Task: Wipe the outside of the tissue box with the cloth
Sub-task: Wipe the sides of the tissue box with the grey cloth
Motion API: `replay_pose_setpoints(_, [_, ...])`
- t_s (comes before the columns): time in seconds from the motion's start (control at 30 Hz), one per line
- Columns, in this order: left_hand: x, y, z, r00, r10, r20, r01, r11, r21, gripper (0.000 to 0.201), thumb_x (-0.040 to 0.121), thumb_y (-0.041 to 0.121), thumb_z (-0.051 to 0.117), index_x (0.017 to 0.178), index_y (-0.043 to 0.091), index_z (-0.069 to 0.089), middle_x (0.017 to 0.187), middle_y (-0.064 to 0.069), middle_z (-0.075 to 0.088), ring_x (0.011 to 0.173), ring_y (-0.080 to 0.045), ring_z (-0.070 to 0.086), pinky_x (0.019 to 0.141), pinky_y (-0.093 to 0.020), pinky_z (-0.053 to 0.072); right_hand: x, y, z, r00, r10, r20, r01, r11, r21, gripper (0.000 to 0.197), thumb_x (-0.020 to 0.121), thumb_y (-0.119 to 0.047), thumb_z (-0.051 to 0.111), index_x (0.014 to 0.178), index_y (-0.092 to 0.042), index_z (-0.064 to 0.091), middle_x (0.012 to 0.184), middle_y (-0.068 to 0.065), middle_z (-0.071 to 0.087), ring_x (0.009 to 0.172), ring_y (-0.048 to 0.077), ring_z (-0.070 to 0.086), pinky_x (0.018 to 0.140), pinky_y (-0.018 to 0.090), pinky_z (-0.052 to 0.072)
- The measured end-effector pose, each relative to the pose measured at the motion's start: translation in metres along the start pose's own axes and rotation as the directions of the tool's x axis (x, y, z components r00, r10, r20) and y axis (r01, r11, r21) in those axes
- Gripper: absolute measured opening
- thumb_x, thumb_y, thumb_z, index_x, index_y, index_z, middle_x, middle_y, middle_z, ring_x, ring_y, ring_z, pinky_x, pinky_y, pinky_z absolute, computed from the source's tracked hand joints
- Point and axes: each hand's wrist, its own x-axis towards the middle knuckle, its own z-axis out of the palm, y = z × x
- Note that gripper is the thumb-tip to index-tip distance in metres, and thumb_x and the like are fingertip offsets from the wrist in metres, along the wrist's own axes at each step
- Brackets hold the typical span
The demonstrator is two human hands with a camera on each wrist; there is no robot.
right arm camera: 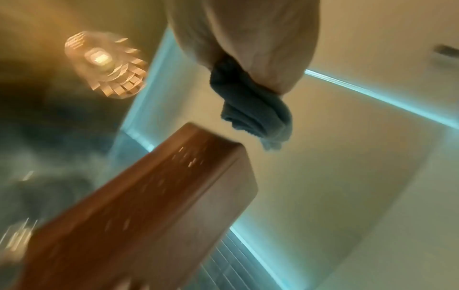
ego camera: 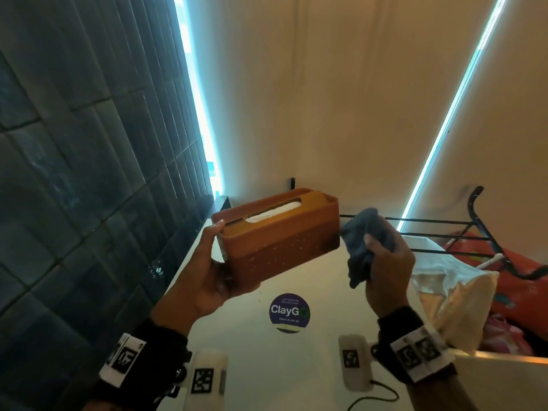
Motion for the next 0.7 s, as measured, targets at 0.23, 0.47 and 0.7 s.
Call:
replay_pose_setpoints(0.23, [0.003,-0.011,0.024,0.999,-0.027,0.043,0.031,0.996,-0.078,0.080,0.081,0.073,0.050,0.134,0.013,0.049,0.123,-0.025,0.065,0.102,-0.047,0.067,0.067,-0.052,0.062,-0.063,0.018,0.066,0.832,-0.523,0.185,0.544,0.704,-0.457,0.052,0.096,-0.003,0.042,0.147,-0.006,0.034,0.156,0.008,0.032,0.145,0.022,0.030,0.115,0.043,0.032])
replay_pose_setpoints(0.47, [0.000,-0.011,0.028,0.989,0.036,0.145,-0.015,0.989,-0.148,0.078,0.085,0.065,0.052,0.139,0.008,0.050,0.127,-0.028,0.063,0.100,-0.043,0.070,0.074,-0.049,0.061,-0.095,0.024,0.075,0.532,-0.499,0.684,0.845,0.363,-0.393,0.083,0.072,0.018,0.044,0.149,-0.006,0.023,0.160,0.004,0.015,0.151,0.023,0.012,0.121,0.044,0.017])
replay_pose_setpoints(0.7, [-0.007,-0.014,0.033,0.990,0.032,0.137,-0.012,0.989,-0.148,0.077,0.084,0.063,0.056,0.137,0.007,0.051,0.120,-0.027,0.068,0.100,-0.044,0.071,0.076,-0.051,0.060,-0.083,0.011,0.086,0.646,-0.587,0.488,0.762,0.467,-0.449,0.065,0.086,0.016,0.050,0.145,-0.003,0.033,0.155,0.014,0.028,0.149,0.025,0.023,0.116,0.051,0.029])
